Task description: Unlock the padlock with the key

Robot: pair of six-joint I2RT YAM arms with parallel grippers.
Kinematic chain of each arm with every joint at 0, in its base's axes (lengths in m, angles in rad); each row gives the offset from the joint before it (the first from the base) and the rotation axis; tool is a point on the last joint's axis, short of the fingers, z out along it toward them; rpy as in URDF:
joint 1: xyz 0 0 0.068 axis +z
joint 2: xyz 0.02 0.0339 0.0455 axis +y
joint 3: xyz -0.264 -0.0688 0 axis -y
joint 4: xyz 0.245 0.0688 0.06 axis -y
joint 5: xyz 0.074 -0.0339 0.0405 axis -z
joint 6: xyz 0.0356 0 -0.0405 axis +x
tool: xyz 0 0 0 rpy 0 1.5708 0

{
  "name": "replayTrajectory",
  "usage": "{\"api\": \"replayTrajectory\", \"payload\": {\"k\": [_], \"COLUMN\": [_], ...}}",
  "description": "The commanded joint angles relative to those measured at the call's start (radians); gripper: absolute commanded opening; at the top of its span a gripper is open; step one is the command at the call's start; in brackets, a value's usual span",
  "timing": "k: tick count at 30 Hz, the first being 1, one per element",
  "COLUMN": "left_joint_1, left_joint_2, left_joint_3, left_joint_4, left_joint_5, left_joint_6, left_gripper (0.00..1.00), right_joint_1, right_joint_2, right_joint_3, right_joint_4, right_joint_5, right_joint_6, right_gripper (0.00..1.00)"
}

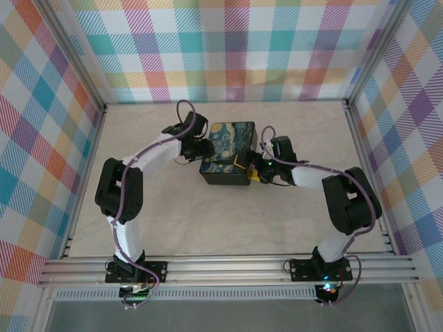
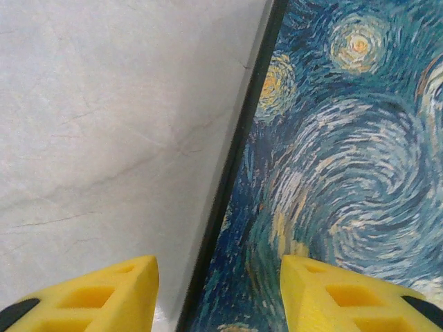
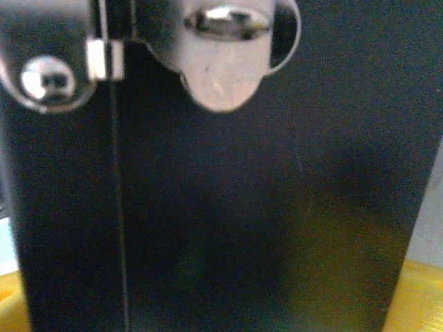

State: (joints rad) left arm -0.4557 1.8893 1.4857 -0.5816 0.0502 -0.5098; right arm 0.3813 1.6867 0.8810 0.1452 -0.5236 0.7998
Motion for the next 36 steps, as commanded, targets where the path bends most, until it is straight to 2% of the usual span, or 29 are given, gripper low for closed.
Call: {"api": "replayTrajectory", "payload": {"k": [1, 3, 8, 15, 19, 26, 32, 36], "left_joint_1": [-0.012, -0.027, -0.029, -0.028, -0.028, 0.011, 0.032, 0.038], "left_joint_2": [-0.04, -0.016, 0.0, 0.038, 0.048, 0.068, 0.093, 0.118], "left_joint_3": [0.049, 0.089, 0.085, 0.076, 0.032, -0.087, -0.126, -0.136], "left_joint_4": [-0.079, -0.135, -0.129, -0.124, -0.105, -0.039, -0.022, -0.012], "left_joint_5": [-0.031, -0.073, -0.062, -0.062, -0.069, -0.049, -0.042, -0.032], "left_joint_6": [0.048, 0.067, 0.068, 0.072, 0.074, 0.04, 0.053, 0.047], "left_gripper": [0.5, 0.5, 0.5, 0.5, 0.5, 0.49, 0.45, 0.44], "right_joint_1": [0.007, 0.007, 0.008, 0.005, 0.004, -0.019, -0.091, -0.119], "right_joint_2": [-0.063, -0.058, -0.042, -0.013, 0.02, 0.015, -0.042, -0.062], "right_joint_3": [0.066, 0.113, 0.156, 0.111, 0.11, 0.119, 0.08, 0.085], "right_joint_4": [-0.256, -0.33, -0.358, -0.171, -0.125, -0.163, -0.102, -0.121], "right_joint_5": [0.143, 0.174, 0.17, 0.042, 0.02, 0.017, -0.064, -0.078], "right_joint_6": [-0.114, -0.134, -0.139, -0.067, -0.04, -0.082, -0.075, -0.086], "right_gripper": [1.0, 1.0, 1.0, 1.0, 1.0, 1.0, 1.0, 1.0]}}
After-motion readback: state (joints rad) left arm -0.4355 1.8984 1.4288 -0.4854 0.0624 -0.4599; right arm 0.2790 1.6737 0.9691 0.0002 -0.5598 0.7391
